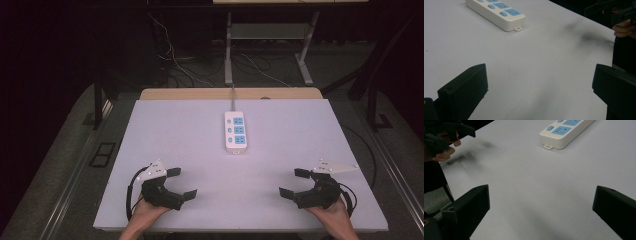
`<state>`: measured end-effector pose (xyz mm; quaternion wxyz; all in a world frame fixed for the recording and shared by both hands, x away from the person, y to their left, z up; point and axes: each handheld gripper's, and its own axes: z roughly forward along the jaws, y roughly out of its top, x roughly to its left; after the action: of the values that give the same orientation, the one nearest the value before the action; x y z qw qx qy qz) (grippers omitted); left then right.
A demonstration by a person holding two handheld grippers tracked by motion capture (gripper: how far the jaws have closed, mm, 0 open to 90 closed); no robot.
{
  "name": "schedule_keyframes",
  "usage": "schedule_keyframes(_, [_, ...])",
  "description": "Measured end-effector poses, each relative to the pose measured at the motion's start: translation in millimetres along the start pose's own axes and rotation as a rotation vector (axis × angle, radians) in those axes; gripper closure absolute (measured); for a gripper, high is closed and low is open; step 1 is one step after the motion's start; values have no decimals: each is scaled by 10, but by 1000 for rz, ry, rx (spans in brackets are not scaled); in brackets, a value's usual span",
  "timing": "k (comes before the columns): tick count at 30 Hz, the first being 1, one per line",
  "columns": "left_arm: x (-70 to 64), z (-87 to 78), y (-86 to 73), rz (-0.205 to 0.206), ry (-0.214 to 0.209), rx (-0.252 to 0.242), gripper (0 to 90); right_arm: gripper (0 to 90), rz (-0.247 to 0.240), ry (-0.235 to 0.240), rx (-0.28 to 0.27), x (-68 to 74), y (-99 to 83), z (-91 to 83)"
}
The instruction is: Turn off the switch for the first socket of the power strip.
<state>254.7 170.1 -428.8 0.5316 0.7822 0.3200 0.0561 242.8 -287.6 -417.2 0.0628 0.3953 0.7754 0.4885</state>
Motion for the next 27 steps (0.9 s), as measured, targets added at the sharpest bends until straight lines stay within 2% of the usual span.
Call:
schedule_keyframes(14, [-8, -10, 4, 6, 6, 10, 0, 8, 4, 12, 18, 12, -5, 19])
schedule_keyframes(18, [-12, -9, 14, -3, 11, 8, 0, 8, 5, 10, 20, 10, -7, 22])
schedule_keyframes(27, [-27, 18, 43, 2, 13, 32, 0, 8, 7, 8, 28, -1, -12, 33])
